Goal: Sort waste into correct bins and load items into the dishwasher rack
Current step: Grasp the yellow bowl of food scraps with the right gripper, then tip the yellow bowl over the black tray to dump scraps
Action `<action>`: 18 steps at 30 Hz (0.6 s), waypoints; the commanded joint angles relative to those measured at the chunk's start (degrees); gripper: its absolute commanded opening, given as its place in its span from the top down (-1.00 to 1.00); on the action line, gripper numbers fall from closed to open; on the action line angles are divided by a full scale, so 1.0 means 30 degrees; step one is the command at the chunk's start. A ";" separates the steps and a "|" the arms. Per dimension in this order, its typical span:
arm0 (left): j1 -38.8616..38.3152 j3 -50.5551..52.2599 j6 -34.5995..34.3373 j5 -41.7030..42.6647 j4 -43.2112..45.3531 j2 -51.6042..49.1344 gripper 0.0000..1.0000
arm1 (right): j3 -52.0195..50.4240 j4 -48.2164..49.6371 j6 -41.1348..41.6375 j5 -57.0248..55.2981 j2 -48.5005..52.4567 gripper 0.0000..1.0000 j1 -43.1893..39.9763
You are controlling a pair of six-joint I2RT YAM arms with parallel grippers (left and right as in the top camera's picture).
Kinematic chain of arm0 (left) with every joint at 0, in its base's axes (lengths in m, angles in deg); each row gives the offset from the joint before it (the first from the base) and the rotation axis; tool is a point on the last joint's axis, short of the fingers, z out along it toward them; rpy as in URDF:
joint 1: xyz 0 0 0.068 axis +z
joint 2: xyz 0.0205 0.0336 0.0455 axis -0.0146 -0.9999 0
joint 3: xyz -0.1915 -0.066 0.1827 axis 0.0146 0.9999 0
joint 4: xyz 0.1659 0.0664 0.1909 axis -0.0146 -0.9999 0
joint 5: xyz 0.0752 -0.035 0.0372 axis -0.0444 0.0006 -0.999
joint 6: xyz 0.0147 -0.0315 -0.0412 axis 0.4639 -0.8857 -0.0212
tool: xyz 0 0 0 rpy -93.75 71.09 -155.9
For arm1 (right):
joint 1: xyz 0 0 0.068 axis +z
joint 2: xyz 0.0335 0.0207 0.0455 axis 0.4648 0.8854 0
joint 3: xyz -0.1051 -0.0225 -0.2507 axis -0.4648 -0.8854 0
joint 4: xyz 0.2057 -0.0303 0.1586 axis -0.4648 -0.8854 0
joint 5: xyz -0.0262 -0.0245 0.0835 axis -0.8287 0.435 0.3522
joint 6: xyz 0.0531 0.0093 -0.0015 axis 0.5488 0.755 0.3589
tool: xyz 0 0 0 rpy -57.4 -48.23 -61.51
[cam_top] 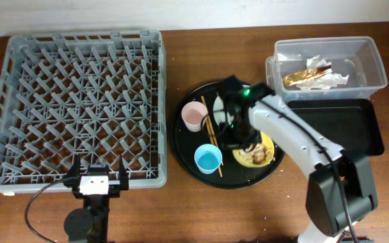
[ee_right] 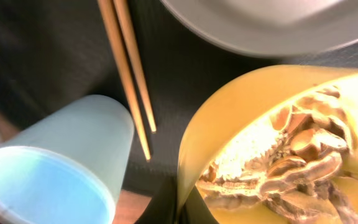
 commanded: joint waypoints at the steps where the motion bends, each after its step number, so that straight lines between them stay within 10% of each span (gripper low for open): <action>1: 0.0080 0.0146 0.0240 -0.0124 0.0066 0.0087 -0.99 | 0.3257 -0.1297 -0.2076 -0.0087 -0.0627 0.92 -0.2237; 18: 0.0080 0.0146 0.0240 -0.0124 0.0066 0.0087 -0.99 | 0.2339 -0.0874 -1.5948 1.8513 -0.1144 0.92 -1.8702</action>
